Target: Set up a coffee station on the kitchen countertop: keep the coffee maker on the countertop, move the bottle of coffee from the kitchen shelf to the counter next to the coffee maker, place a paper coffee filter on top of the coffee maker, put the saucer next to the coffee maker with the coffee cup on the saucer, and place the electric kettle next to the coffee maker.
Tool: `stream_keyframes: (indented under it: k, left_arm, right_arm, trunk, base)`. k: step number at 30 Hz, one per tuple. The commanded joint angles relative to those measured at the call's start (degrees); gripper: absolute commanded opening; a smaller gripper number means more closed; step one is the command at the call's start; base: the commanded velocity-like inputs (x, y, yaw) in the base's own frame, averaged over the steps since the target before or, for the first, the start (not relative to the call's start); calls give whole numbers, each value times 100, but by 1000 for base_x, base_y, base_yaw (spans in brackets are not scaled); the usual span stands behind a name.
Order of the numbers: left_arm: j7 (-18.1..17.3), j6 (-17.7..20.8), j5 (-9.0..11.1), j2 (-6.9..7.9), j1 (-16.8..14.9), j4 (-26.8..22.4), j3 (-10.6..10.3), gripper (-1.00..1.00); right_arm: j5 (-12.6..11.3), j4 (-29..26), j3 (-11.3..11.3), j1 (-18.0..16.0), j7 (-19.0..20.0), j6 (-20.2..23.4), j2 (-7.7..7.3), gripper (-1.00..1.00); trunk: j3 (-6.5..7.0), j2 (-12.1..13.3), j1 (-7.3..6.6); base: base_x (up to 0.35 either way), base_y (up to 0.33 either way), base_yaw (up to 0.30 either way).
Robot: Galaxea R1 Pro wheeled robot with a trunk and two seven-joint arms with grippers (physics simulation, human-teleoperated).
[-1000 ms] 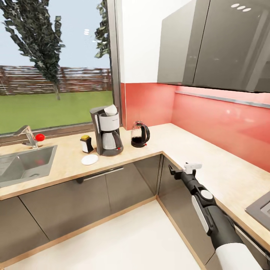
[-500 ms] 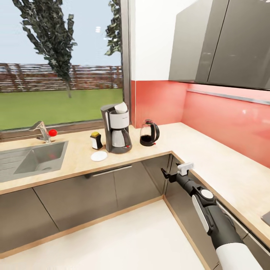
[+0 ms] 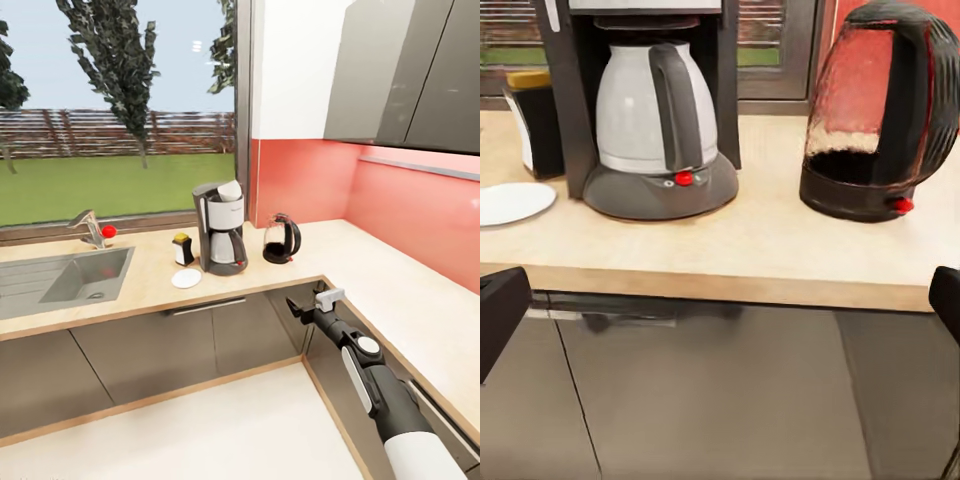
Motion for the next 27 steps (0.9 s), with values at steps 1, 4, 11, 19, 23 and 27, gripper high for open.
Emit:
stream_keyframes:
  k: [1, 4, 11, 19, 23, 27]
  left_arm:
    - [-16, -8, -41, 0, 2, -11, 35, 100]
    - [-2, -6, -39, 2, 2, -10, 35, 100]
    - [25, -1, -32, 11, 8, -2, 35, 100]
    - [29, 2, -32, 10, 11, -2, 35, 100]
    - [29, 5, -32, 13, 18, -2, 35, 100]
    - [30, 8, -32, 27, 19, -2, 42, 100]
  right_arm:
    - [-21, -9, 4, -3, 11, 36, -4, 100]
    - [-18, -9, 4, -3, 11, 30, -4, 100]
    - [-17, -9, 12, -3, 11, 22, -4, 100]
    - [-16, -9, 13, -3, 11, 14, -4, 100]
    - [-12, -4, 12, -3, 11, 11, -4, 100]
    - [-8, 6, 20, -3, 11, 5, -4, 100]
  trunk:
    - [-17, -11, 6]
    - [-32, -11, 6]
    - [-40, -11, 6]
    - [-40, -11, 6]
    - [-40, -11, 6]
    - [-40, -11, 6]
  base:
    - [239, -166, 170]
    - [240, -167, 91]
    - [256, -181, 15]
    - [280, -196, 1]
    - [297, -162, 0]
    - [329, -28, 0]
